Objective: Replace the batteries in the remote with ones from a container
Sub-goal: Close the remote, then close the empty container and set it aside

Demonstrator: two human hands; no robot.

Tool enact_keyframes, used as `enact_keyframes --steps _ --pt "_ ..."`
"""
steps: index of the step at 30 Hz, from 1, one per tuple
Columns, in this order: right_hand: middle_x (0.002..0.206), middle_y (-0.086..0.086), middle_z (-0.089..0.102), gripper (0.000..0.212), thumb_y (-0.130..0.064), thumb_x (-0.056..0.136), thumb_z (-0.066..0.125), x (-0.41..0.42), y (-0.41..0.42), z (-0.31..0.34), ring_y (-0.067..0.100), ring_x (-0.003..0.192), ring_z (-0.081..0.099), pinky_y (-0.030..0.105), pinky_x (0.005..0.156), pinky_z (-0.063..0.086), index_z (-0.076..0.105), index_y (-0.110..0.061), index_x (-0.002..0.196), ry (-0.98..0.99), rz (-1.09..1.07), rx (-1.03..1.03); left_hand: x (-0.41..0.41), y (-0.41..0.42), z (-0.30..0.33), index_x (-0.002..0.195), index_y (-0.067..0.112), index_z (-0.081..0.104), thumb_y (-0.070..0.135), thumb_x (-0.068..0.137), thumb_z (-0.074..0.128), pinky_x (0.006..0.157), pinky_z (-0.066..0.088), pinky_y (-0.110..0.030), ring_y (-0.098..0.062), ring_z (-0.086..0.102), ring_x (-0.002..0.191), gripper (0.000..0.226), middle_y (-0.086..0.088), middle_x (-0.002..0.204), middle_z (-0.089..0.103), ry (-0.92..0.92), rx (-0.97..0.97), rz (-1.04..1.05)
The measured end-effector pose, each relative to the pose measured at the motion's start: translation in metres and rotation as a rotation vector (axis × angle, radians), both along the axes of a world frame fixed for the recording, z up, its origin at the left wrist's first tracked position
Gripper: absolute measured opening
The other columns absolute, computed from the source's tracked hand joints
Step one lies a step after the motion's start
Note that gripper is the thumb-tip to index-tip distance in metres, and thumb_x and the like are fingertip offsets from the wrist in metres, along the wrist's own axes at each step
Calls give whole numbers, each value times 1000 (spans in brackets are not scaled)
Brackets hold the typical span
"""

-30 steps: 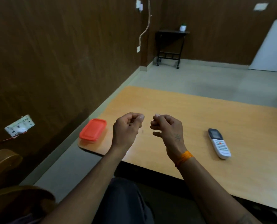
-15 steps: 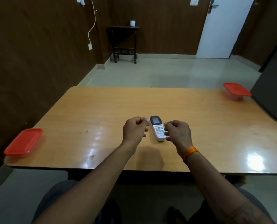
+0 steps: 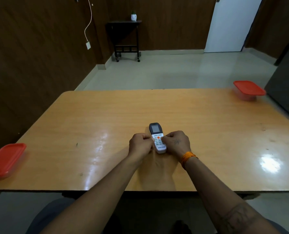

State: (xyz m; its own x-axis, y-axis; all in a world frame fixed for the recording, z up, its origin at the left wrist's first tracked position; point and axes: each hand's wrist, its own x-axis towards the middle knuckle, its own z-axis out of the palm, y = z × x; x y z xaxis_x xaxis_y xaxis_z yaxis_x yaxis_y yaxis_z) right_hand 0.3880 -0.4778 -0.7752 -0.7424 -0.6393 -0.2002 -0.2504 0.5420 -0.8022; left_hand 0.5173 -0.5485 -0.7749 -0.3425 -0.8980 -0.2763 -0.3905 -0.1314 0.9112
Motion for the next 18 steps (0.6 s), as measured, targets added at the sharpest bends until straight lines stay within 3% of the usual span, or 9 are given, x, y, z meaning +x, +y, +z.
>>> enact_keyframes --steps 3,7,10,13,18 --pt "95 10 81 22 -26 85 73 3 -12 -5 24 83 70 30 68 55 84 -12 98 13 -46 -20 -5 -13 -5 105 11 80 5 90 70 78 67 -41 -20 79 82 19 -4 97 81 17 14 -25" --pt "93 9 81 19 -25 83 75 9 -33 -8 19 75 64 27 61 49 85 -13 94 12 -106 -69 -8 -37 -6 87 23 77 -1 87 72 86 66 -46 -25 79 92 25 -8 103 80 40 15 5" --pt "88 5 80 14 -23 81 75 9 -54 -6 22 81 71 35 72 62 84 -16 89 -70 -137 -121 -11 -61 -3 91 21 80 -3 82 72 90 64 -44 -25 78 94 28 -7 103 81 52 2 19" --pt "71 0 75 9 -23 76 74 7 -80 -1 23 76 73 36 68 63 78 -20 69 -115 -164 -164 -15 -89 3 106 11 81 -3 82 75 93 63 -46 -29 77 99 29 -12 110 79 58 -6 19" --pt "75 4 78 16 -24 75 76 5 -118 1 25 75 75 37 71 64 83 -14 84 -143 -182 -164 -18 -129 5 105 11 79 -6 83 74 93 63 -47 -32 76 101 28 -16 114 76 27 4 6"
